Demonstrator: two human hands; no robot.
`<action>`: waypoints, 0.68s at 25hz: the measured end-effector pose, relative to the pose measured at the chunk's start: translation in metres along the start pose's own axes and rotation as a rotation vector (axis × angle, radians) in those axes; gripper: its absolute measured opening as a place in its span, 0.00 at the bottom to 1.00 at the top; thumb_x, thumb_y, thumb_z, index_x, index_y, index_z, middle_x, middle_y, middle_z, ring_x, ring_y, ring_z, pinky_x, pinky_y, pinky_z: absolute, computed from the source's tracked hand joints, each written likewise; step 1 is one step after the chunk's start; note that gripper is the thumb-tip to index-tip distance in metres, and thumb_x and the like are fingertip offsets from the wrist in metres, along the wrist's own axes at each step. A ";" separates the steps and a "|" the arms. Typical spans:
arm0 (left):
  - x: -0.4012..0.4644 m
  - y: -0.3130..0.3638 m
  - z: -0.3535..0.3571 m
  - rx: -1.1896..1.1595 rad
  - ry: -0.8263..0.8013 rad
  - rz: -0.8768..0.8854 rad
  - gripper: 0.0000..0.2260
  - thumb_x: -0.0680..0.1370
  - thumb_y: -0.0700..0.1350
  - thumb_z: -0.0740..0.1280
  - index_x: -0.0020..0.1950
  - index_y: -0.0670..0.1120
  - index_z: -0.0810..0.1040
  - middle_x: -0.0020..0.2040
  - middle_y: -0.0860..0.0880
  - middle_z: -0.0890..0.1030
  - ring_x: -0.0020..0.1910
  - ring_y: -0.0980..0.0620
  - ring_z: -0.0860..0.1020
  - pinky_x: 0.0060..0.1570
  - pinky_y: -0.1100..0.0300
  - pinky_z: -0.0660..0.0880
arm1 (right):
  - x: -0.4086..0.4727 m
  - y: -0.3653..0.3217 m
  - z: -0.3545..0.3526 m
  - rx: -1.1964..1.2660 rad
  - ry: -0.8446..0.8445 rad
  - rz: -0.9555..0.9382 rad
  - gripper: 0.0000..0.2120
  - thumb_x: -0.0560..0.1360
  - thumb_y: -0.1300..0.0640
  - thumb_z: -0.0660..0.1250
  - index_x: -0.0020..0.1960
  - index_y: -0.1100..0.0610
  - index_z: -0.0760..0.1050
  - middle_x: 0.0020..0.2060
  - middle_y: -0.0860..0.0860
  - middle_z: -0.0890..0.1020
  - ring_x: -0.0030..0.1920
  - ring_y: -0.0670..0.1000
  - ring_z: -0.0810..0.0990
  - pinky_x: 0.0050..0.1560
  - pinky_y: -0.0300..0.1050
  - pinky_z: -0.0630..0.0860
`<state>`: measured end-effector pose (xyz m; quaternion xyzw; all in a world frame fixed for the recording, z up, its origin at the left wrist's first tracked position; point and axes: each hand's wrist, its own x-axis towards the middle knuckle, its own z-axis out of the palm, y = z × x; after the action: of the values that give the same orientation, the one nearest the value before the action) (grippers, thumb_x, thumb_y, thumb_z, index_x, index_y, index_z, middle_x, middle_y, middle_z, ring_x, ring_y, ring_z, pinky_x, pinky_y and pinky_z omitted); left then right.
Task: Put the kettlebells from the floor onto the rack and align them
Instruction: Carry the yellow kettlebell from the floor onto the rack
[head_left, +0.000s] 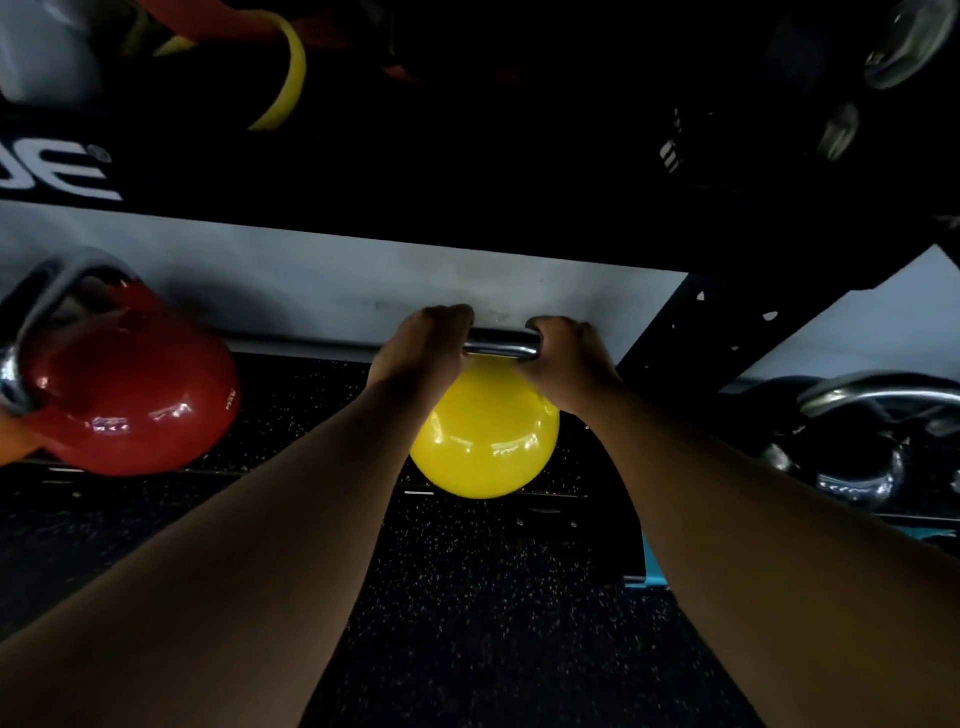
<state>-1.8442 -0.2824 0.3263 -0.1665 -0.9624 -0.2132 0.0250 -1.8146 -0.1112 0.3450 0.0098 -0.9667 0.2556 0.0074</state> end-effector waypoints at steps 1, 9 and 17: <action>0.002 -0.002 0.001 -0.009 -0.005 0.011 0.07 0.73 0.40 0.71 0.48 0.43 0.75 0.45 0.41 0.80 0.45 0.40 0.79 0.37 0.52 0.70 | 0.001 0.001 0.001 -0.010 0.004 0.002 0.13 0.71 0.58 0.70 0.54 0.60 0.81 0.45 0.61 0.85 0.45 0.61 0.84 0.42 0.47 0.78; 0.002 -0.002 -0.001 -0.035 -0.012 -0.020 0.08 0.73 0.37 0.69 0.51 0.42 0.76 0.48 0.39 0.81 0.47 0.38 0.79 0.38 0.55 0.68 | 0.003 0.004 0.006 -0.022 0.017 -0.022 0.19 0.71 0.59 0.71 0.61 0.61 0.78 0.51 0.61 0.85 0.50 0.60 0.84 0.51 0.50 0.81; -0.059 -0.025 -0.042 -0.042 -0.028 -0.122 0.28 0.69 0.47 0.71 0.67 0.49 0.66 0.64 0.44 0.72 0.62 0.41 0.70 0.58 0.45 0.70 | -0.002 -0.043 -0.013 -0.142 -0.027 -0.380 0.26 0.67 0.48 0.67 0.64 0.48 0.70 0.56 0.54 0.74 0.61 0.57 0.67 0.56 0.48 0.62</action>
<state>-1.7977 -0.3392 0.3473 -0.1111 -0.9663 -0.2320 -0.0049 -1.8113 -0.1420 0.3774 0.1950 -0.9631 0.1806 0.0433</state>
